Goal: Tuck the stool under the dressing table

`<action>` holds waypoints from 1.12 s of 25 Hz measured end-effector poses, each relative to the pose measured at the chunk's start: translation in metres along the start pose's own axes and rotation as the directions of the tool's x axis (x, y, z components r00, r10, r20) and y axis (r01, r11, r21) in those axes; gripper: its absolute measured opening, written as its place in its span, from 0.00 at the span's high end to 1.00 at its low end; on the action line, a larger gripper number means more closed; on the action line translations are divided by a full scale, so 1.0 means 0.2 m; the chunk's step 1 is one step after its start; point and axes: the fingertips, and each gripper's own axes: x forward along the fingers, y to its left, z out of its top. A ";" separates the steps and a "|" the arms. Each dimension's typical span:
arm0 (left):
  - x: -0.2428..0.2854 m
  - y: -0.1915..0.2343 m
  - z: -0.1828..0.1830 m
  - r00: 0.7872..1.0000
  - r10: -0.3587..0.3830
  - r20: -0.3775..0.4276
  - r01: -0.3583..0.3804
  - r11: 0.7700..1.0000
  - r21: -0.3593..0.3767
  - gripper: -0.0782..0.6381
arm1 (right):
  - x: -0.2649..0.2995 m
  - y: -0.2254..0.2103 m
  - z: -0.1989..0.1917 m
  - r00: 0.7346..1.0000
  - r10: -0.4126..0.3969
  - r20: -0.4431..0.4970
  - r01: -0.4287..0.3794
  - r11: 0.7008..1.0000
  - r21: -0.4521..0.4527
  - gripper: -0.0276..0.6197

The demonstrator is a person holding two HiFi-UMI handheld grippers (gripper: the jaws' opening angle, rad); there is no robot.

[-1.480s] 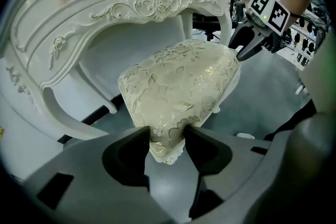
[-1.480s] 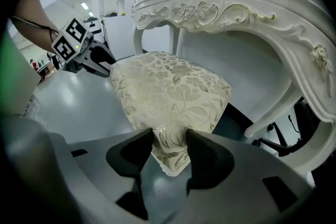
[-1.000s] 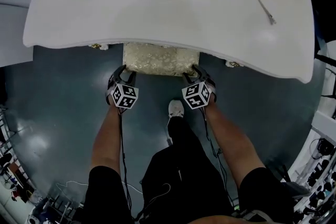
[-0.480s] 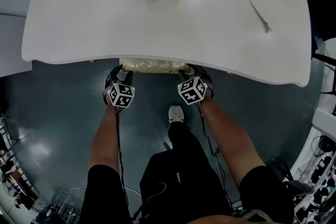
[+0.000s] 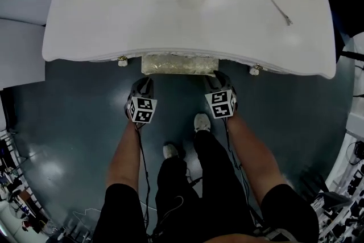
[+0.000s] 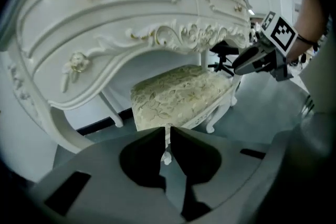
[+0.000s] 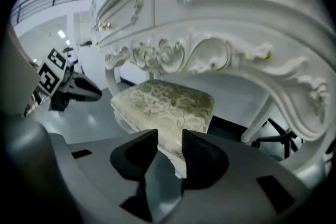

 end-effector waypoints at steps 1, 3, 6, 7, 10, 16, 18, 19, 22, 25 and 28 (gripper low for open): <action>-0.09 -0.02 0.02 0.999 -0.007 0.034 0.008 0.999 -0.040 0.83 | -0.08 0.04 0.05 0.999 -0.010 0.047 0.008 0.999 0.043 0.74; -0.31 -0.05 0.09 0.994 -0.016 0.105 0.028 0.993 -0.112 0.85 | -0.28 0.13 0.13 0.990 -0.057 0.130 0.044 0.994 0.101 0.84; -0.67 -0.08 0.23 0.978 -0.026 0.208 0.068 0.979 -0.194 0.86 | -0.60 0.26 0.30 0.960 -0.138 0.244 0.101 0.982 0.161 0.93; -0.79 -0.08 0.28 0.973 -0.026 0.231 0.076 0.975 -0.207 0.86 | -0.72 0.31 0.37 0.947 -0.154 0.281 0.107 0.979 0.176 0.93; -1.22 -0.08 0.40 0.966 -0.021 0.257 0.076 0.976 -0.206 0.86 | -1.10 0.55 0.57 0.920 -0.152 0.362 0.083 0.976 0.199 0.93; -2.18 -0.08 0.71 0.925 0.007 0.380 0.075 0.977 -0.201 0.86 | -1.95 0.91 1.04 0.844 -0.192 0.501 0.076 0.967 0.243 0.93; -2.47 -0.05 0.85 0.899 0.023 0.438 0.062 0.982 -0.179 0.86 | -2.21 0.96 1.21 0.804 -0.222 0.551 0.090 0.962 0.257 0.93; -2.61 -0.05 0.91 0.884 0.027 0.466 0.056 0.985 -0.164 0.86 | -2.34 0.98 1.28 0.786 -0.237 0.571 0.093 0.958 0.270 0.93; -3.02 -0.07 1.05 0.841 0.048 0.539 0.023 0.992 -0.124 0.86 | -2.70 1.06 1.41 0.742 -0.270 0.614 0.097 0.949 0.300 0.93; -3.34 -0.09 1.14 0.797 0.071 0.600 -0.010 0.995 -0.104 0.86 | -2.99 1.12 1.47 0.701 -0.295 0.649 0.130 0.948 0.290 0.94; -3.50 -0.12 1.18 0.768 0.074 0.636 -0.024 0.996 -0.087 0.86 | -3.17 1.14 1.48 0.667 -0.323 0.671 0.158 0.942 0.297 0.94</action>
